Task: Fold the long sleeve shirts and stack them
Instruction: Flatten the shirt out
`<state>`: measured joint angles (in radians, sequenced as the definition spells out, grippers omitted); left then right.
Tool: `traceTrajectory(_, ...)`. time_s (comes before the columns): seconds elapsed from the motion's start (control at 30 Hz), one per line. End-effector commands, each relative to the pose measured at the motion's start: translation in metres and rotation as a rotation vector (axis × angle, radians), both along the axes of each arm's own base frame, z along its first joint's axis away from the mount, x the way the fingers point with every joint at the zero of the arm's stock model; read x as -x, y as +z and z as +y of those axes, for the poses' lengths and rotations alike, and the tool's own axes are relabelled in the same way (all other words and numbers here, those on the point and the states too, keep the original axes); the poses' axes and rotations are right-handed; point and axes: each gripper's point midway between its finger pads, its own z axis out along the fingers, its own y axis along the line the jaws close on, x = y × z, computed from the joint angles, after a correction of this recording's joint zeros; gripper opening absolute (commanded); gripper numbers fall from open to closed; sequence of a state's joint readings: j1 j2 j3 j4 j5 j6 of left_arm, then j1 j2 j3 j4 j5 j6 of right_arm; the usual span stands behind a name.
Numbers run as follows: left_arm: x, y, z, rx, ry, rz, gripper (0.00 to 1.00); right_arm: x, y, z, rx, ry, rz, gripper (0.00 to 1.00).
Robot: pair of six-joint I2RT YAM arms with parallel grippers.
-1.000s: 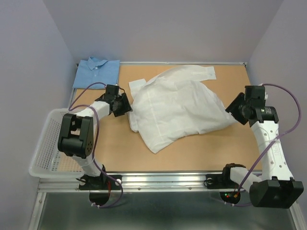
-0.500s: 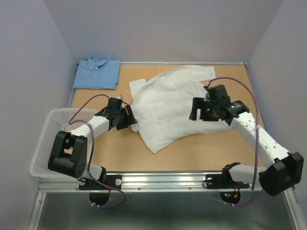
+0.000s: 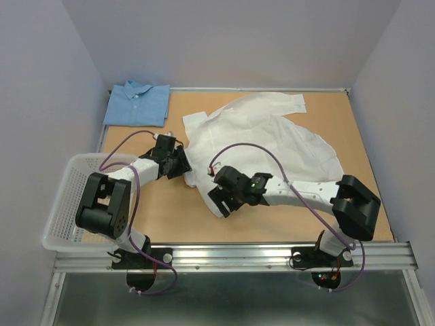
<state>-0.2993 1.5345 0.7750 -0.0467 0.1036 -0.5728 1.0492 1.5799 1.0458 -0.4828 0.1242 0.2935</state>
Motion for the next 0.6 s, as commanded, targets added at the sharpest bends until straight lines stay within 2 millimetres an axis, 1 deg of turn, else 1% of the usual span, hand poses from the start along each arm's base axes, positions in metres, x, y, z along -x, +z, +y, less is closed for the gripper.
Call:
traceTrajectory(0.0, -0.013, 0.011, -0.002, 0.000, -0.008, -0.047, 0.59, -0.007, -0.006, 0.035, -0.003, 0.055, -0.119, 0.75)
traceTrajectory(0.03, -0.012, 0.011, -0.002, 0.000, -0.008, -0.048, 0.59, -0.003, -0.014, 0.039, 0.019, 0.071, -0.122, 0.75)
traceTrajectory(0.07, -0.012, 0.011, -0.002, 0.002, -0.006, -0.049, 0.59, -0.001, -0.017, 0.040, 0.031, 0.071, -0.126, 0.75)
traceTrajectory(0.13, -0.010, 0.010, -0.001, 0.000, -0.005, -0.050, 0.59, -0.001, -0.025, 0.041, 0.047, 0.060, -0.133, 0.73)
traceTrajectory(0.2, -0.009, 0.009, -0.001, 0.001, -0.009, -0.047, 0.59, 0.000, -0.038, 0.038, 0.077, 0.062, -0.128, 0.72)
traceTrajectory(0.23, -0.010, 0.010, -0.001, 0.003, -0.009, -0.049, 0.59, -0.003, -0.041, 0.037, 0.083, 0.052, -0.140, 0.71)
traceTrajectory(0.33, -0.009, 0.009, -0.001, 0.002, -0.013, -0.048, 0.59, -0.003, -0.050, 0.038, 0.099, 0.065, -0.142, 0.68)
traceTrajectory(0.37, -0.009, 0.010, -0.001, 0.001, -0.012, -0.050, 0.59, -0.004, -0.052, 0.037, 0.107, 0.062, -0.147, 0.66)
traceTrajectory(0.4, -0.009, 0.010, 0.000, -0.003, -0.012, -0.051, 0.59, -0.005, -0.053, 0.036, 0.109, 0.055, -0.152, 0.62)
traceTrajectory(0.43, -0.010, 0.010, 0.000, -0.004, -0.013, -0.053, 0.59, -0.009, -0.054, 0.032, 0.123, 0.038, -0.171, 0.55)
traceTrajectory(0.47, -0.010, 0.011, 0.000, -0.007, -0.014, -0.056, 0.59, -0.011, -0.054, 0.030, 0.128, 0.027, -0.182, 0.44)
traceTrajectory(0.5, -0.010, 0.011, 0.000, -0.006, -0.013, -0.056, 0.59, -0.013, -0.054, 0.028, 0.135, 0.018, -0.195, 0.38)
traceTrajectory(0.57, -0.011, 0.012, 0.000, -0.008, -0.014, -0.060, 0.58, -0.019, -0.047, 0.025, 0.142, 0.001, -0.228, 0.22)
